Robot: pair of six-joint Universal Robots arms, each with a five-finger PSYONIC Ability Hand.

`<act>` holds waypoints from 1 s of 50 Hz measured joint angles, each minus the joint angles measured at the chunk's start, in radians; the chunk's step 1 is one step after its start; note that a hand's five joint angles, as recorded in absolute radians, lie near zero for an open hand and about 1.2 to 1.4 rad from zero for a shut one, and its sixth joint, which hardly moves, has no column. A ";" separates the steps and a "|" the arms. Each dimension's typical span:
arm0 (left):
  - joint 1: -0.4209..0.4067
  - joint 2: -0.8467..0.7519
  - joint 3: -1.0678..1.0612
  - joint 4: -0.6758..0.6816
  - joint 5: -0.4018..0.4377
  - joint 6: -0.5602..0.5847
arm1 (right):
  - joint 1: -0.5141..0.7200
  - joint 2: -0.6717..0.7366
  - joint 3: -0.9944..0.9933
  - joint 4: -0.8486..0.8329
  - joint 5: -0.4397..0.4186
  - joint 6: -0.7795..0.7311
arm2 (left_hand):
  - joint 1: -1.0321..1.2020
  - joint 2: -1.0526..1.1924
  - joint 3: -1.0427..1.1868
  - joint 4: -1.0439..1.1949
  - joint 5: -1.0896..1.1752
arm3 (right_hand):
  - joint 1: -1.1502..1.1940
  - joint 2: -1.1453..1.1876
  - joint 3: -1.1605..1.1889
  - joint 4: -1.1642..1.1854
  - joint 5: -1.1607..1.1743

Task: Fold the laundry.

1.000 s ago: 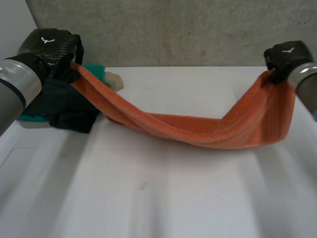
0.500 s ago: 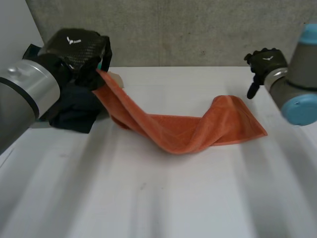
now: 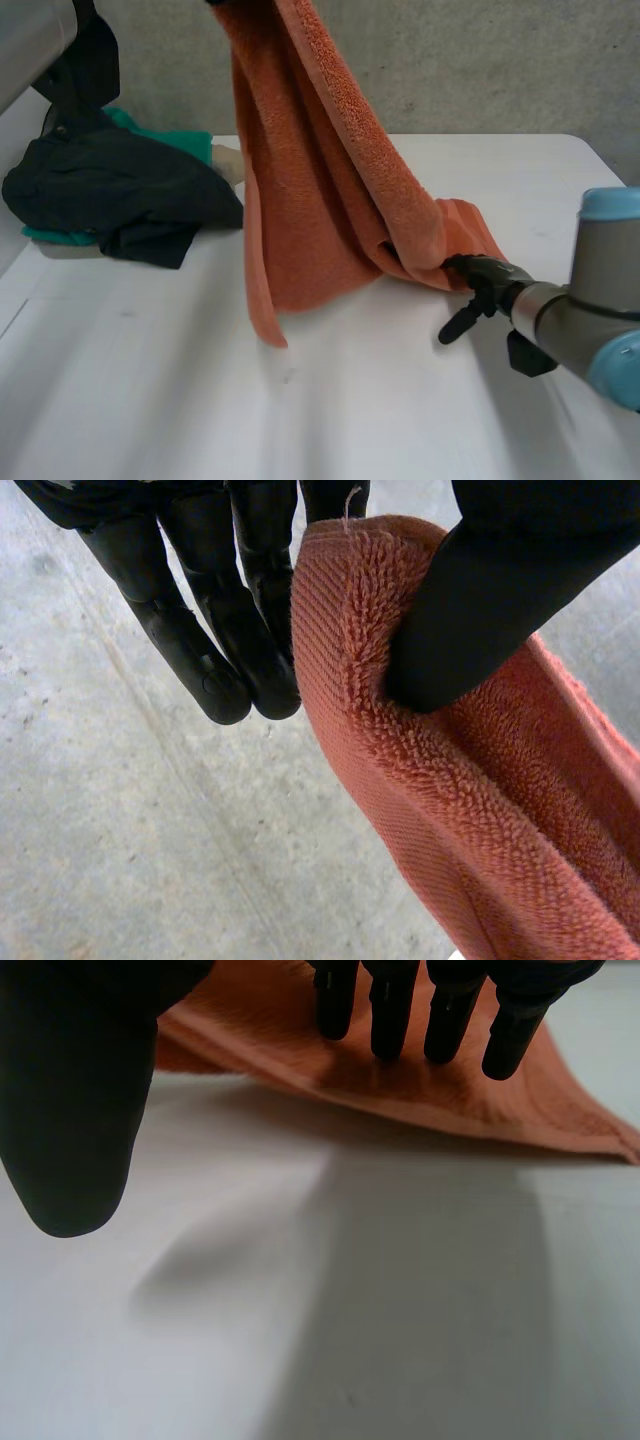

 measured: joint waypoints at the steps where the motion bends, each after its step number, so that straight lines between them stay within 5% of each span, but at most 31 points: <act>1: -0.006 -0.001 0.007 -0.002 -0.004 0.001 | 0.007 0.003 0.000 -0.012 0.012 0.008 | 0.000 0.000 0.000 0.000 0.000 | 0.000 0.000 0.000 0.000 0.000; 9: -0.043 0.000 0.042 -0.013 -0.028 0.005 | 0.099 0.046 -0.030 -0.130 0.228 0.059 | 0.000 0.000 0.000 0.000 0.000 | 0.000 0.000 0.000 0.000 0.000; 17: -0.033 0.020 0.036 -0.015 -0.029 0.001 | 0.134 0.104 -0.074 -0.181 0.265 0.029 | 0.000 0.000 0.000 0.000 0.000 | 0.030 0.044 0.039 0.043 0.035; 23: -0.014 0.035 0.019 -0.020 -0.029 0.003 | 0.141 0.133 -0.110 -0.190 0.256 0.004 | 0.000 0.000 0.000 0.000 0.000 | 0.770 0.816 0.805 0.805 0.790; 26: 0.005 0.038 0.003 -0.023 -0.031 0.006 | 0.133 0.118 -0.122 -0.189 0.246 -0.029 | 0.000 0.000 0.000 0.000 0.000 | 0.868 0.959 0.964 0.970 0.933; 32: 0.118 0.035 -0.068 -0.024 -0.028 0.022 | 0.047 -0.005 -0.134 -0.125 0.146 -0.235 | 0.000 0.000 0.000 0.000 0.000 | 0.868 0.959 0.973 0.987 0.945; 41: 0.338 -0.090 -0.210 -0.017 0.051 0.076 | -0.164 -0.159 -0.286 0.254 -0.184 -0.732 | 0.000 0.000 0.000 0.000 0.000 | 0.868 0.959 0.975 0.989 0.954; 50: 0.403 -0.389 -0.189 -0.016 0.096 0.129 | -0.220 -0.059 -0.537 0.524 -0.239 -0.913 | 0.000 0.000 0.000 0.000 0.000 | 0.868 0.959 0.976 0.990 0.954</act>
